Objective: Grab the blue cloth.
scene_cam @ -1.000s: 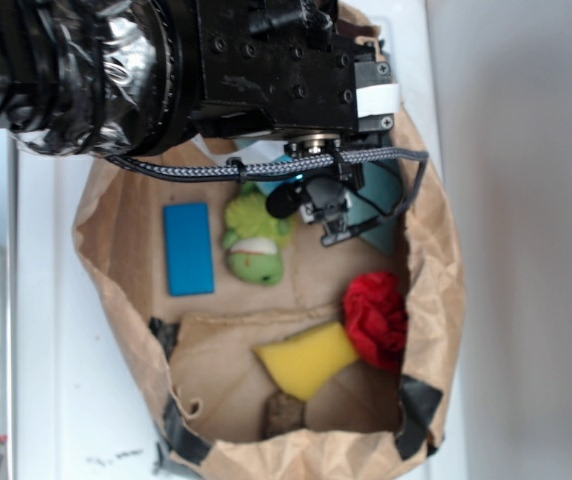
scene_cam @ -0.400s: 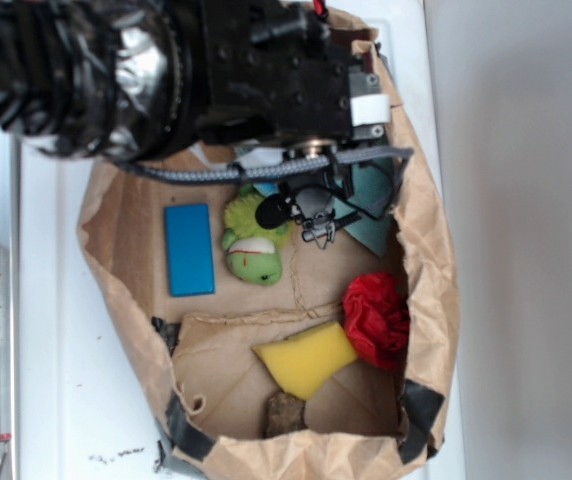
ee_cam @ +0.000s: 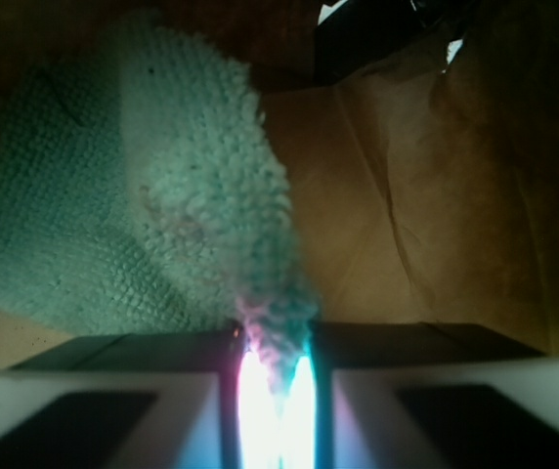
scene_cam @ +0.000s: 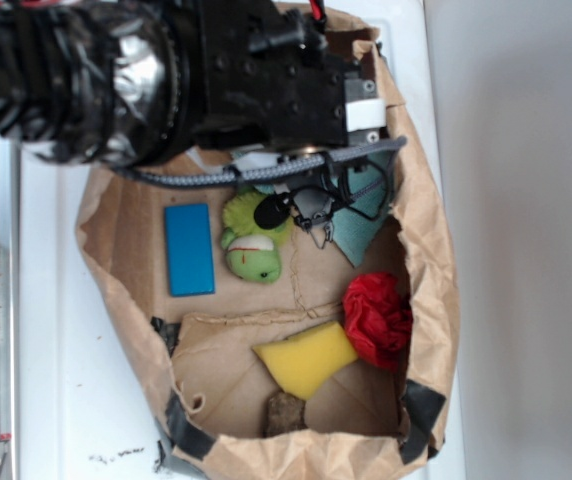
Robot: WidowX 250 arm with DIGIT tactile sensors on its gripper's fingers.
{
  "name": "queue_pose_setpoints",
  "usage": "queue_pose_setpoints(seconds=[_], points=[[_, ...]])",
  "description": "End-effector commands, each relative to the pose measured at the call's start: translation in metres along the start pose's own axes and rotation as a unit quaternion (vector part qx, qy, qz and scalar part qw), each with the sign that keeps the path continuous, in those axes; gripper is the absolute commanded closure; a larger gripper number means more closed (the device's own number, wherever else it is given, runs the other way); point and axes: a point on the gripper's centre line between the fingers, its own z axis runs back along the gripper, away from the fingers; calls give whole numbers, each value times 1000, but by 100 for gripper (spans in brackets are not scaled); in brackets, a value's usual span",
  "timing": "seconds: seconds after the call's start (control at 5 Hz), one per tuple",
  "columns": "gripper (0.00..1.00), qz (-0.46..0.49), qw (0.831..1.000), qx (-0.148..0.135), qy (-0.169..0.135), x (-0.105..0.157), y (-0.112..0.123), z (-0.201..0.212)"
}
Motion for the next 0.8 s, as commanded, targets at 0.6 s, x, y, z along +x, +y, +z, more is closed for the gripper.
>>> queue_pose_setpoints(seconds=[0.6], points=[[100, 25, 998, -62, 13, 0, 10, 98]])
